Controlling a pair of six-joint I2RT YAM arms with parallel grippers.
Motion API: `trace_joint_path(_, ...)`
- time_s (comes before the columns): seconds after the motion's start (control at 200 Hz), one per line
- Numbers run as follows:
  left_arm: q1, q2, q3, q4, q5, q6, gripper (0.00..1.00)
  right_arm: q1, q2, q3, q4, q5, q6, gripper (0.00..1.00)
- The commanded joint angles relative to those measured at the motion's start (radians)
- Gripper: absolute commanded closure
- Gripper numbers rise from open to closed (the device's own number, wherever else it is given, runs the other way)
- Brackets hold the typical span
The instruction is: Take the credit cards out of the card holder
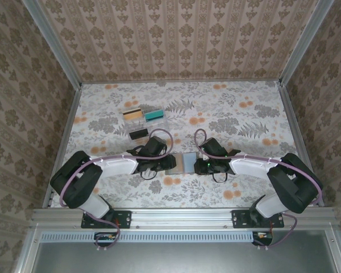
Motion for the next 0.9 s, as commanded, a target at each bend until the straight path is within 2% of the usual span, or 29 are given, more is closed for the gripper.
trace_joint_path(0.0,-0.016,0.016,0.022,0.050,0.061,0.001,0.57,0.014,0.023,-0.022,-0.012,0.001,0.009,0.81)
trace_joint_path(0.16,-0.018,0.013,0.032,0.029,0.058,0.004,0.56,0.014,0.021,-0.021,-0.015,0.003,0.007,0.81)
trace_joint_path(0.345,-0.019,-0.048,0.051,-0.097,-0.026,0.030,0.52,0.014,0.018,-0.020,-0.020,0.007,0.008,0.81)
trace_joint_path(0.48,-0.023,-0.083,0.053,-0.106,-0.029,0.046,0.52,0.014,0.020,-0.019,-0.018,0.006,0.008,0.81)
trace_joint_path(0.895,-0.034,-0.005,0.078,-0.099,-0.010,0.044,0.54,0.015,0.020,-0.019,-0.020,0.007,0.008,0.81)
